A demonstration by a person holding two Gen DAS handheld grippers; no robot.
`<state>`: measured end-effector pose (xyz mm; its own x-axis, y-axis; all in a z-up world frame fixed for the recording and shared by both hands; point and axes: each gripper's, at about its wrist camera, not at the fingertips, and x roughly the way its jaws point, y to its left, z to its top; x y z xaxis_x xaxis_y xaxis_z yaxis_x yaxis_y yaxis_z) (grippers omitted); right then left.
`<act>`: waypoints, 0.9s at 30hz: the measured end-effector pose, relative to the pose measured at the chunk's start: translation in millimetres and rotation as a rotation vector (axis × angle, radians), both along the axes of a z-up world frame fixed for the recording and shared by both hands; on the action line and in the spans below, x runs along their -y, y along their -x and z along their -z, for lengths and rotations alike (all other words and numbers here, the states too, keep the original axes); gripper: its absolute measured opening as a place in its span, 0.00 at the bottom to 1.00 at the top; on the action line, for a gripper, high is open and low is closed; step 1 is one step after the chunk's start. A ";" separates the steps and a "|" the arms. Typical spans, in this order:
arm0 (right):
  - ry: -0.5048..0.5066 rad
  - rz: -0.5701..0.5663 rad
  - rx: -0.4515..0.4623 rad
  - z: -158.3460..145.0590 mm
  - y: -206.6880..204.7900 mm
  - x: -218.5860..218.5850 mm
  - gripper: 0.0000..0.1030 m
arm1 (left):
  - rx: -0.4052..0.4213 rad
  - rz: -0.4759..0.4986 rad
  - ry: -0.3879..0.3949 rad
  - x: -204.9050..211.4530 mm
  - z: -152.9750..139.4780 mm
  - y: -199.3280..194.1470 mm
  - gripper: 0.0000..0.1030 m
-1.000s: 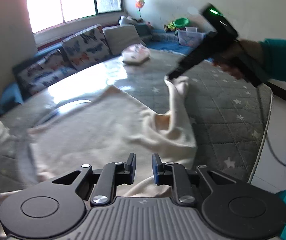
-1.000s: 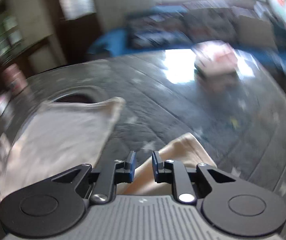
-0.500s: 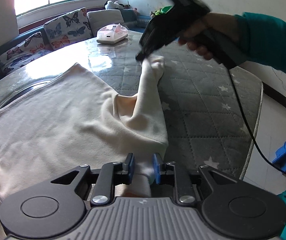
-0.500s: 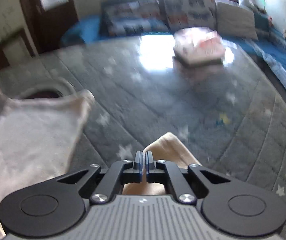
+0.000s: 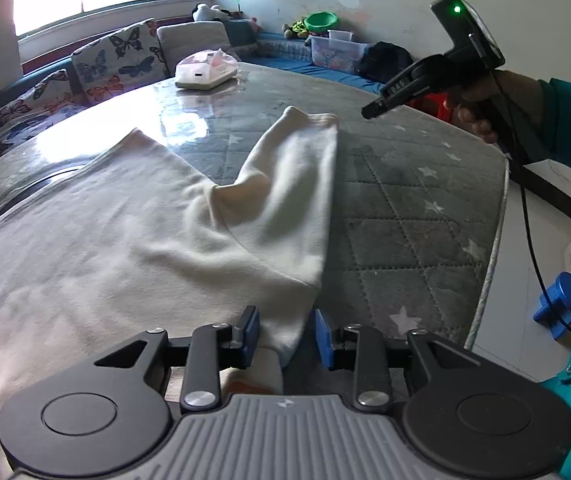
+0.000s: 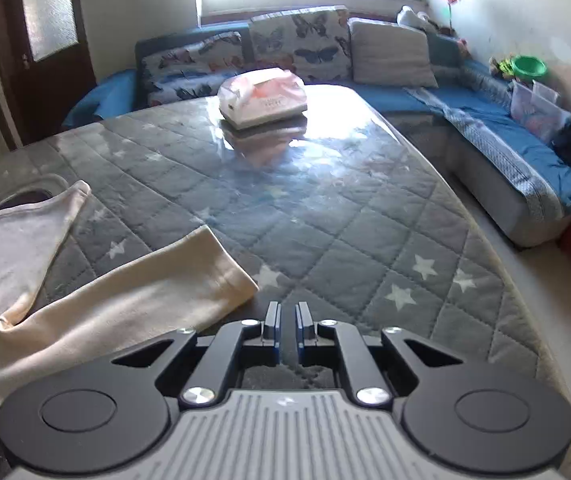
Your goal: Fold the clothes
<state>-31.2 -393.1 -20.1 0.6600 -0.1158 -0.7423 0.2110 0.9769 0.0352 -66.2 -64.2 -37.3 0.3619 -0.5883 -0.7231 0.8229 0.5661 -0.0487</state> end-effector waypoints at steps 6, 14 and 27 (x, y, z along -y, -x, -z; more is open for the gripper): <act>-0.005 -0.112 0.022 8.1 -28.6 -28.1 0.10 | -0.024 -0.027 0.011 -3.5 -2.4 -0.5 0.33; 0.009 -0.169 0.019 23.5 -56.5 -47.5 0.14 | 0.041 -0.263 0.063 -67.9 -30.7 -7.0 0.33; 0.017 -0.202 0.013 24.1 -50.2 -49.6 0.33 | 0.048 -1.022 -0.006 -249.3 -21.8 -80.9 0.45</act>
